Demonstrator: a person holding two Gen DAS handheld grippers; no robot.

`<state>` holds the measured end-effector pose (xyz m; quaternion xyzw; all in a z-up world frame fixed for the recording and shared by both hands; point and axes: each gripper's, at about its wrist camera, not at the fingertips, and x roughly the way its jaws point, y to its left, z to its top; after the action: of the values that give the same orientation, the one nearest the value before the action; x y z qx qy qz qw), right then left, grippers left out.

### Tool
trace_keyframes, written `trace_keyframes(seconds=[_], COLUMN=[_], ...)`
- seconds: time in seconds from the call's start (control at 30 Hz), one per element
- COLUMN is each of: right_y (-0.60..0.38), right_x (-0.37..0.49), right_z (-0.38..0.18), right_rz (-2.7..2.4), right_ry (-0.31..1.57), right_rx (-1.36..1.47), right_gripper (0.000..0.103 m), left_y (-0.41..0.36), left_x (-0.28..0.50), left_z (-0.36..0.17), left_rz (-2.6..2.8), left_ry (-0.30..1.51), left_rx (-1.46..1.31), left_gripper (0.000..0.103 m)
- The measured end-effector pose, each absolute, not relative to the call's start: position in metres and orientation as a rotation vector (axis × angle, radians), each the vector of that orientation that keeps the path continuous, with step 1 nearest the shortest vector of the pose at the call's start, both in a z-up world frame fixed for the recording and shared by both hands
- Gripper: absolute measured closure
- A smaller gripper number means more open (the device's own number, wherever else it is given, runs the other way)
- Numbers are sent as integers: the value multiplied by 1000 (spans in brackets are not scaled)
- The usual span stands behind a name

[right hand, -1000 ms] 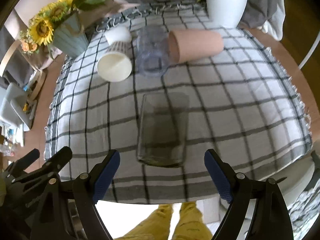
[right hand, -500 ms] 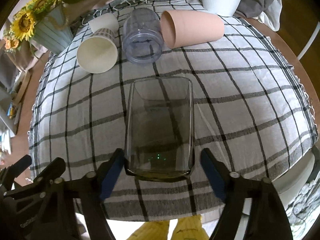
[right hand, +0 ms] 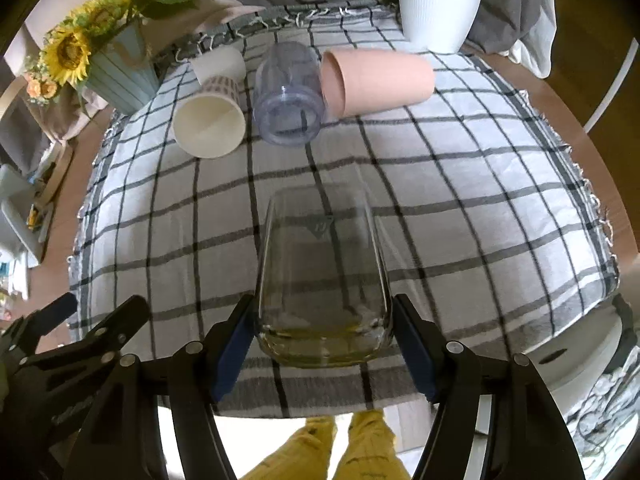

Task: Flip cup upside down
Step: 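Grasp the tumbler with the right tool while the left tool releases it, then turn the tumbler rim-down with the right tool, set it on the cloth, open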

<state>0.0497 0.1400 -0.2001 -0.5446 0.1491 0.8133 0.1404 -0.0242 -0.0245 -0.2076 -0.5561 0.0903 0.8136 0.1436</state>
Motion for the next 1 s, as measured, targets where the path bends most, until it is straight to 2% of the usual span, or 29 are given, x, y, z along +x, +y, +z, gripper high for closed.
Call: trace_keyframes(seconds=[0.43, 1.0], right_y=[134, 141], right_x=[18, 3], right_z=[-189, -194], right_rz=[2411, 2402], right_ry=[305, 343], right_rx=[-1514, -1536], right_gripper=[36, 36], left_y=[-34, -30], left_x=[-25, -29], left_z=[-195, -191], left_rz=[2431, 2454], left_ry=[245, 293], left_rx=[-1564, -1576], left_gripper=[1, 1])
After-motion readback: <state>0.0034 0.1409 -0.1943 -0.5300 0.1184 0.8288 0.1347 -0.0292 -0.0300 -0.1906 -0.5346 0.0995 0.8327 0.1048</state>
